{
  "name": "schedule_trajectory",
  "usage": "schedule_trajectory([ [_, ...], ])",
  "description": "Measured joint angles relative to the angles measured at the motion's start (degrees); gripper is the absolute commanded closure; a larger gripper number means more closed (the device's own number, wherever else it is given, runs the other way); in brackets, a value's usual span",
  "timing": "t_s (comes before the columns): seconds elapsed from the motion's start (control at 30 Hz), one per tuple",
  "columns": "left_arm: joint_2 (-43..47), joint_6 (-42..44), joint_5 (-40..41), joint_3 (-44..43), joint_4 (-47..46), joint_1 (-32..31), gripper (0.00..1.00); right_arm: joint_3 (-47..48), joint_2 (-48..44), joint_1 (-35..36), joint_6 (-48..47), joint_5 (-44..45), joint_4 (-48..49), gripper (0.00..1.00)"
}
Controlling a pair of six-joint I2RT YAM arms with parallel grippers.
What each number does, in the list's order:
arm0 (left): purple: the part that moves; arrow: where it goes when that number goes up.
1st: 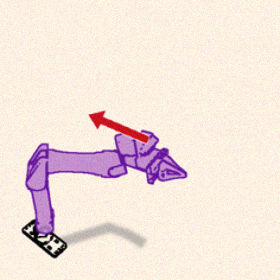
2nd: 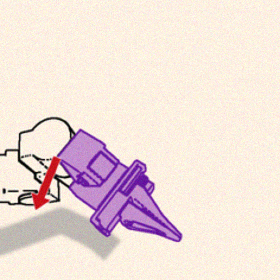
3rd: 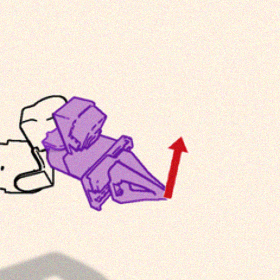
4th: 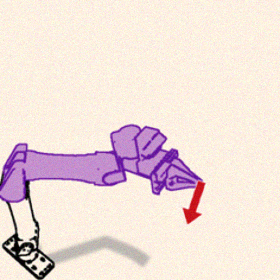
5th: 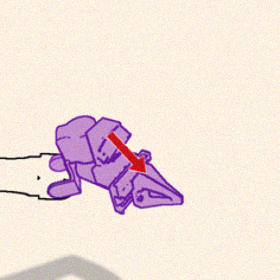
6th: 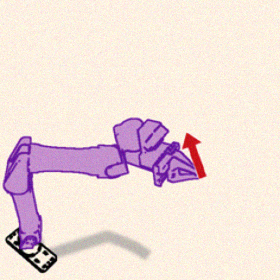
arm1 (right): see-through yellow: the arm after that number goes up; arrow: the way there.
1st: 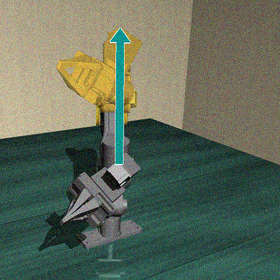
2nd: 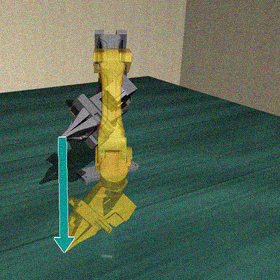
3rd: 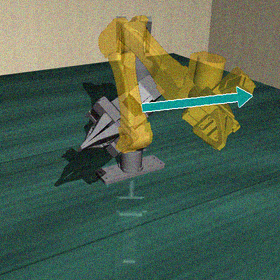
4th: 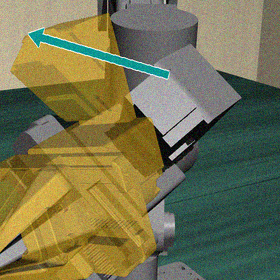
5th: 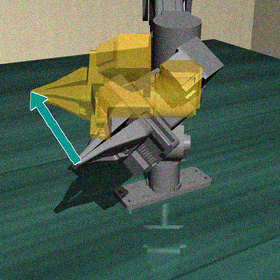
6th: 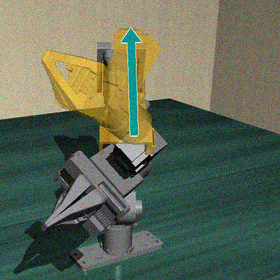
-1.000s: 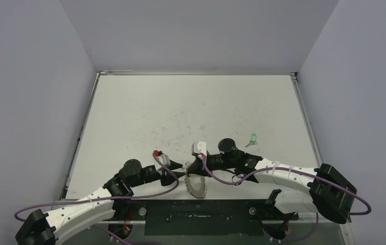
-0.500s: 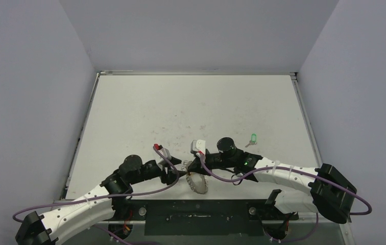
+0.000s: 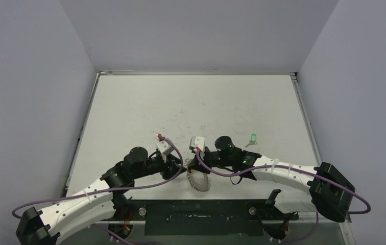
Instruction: Put the keys on the keyring
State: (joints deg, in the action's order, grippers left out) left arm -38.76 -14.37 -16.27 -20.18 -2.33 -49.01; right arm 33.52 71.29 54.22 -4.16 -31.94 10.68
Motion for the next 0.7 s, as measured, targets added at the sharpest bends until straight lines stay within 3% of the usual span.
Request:
schedule_trajectory([
  [0.37,-8.26,2.34,0.92,-3.87,3.37,-1.22,0.59,1.64,0.5,0.26,0.44,1.14,-2.29,1.0],
  [0.7,-11.1,5.4,1.18,-4.46,2.16,-2.43,0.79,1.64,0.5,0.26,0.44,1.14,-2.64,1.0],
])
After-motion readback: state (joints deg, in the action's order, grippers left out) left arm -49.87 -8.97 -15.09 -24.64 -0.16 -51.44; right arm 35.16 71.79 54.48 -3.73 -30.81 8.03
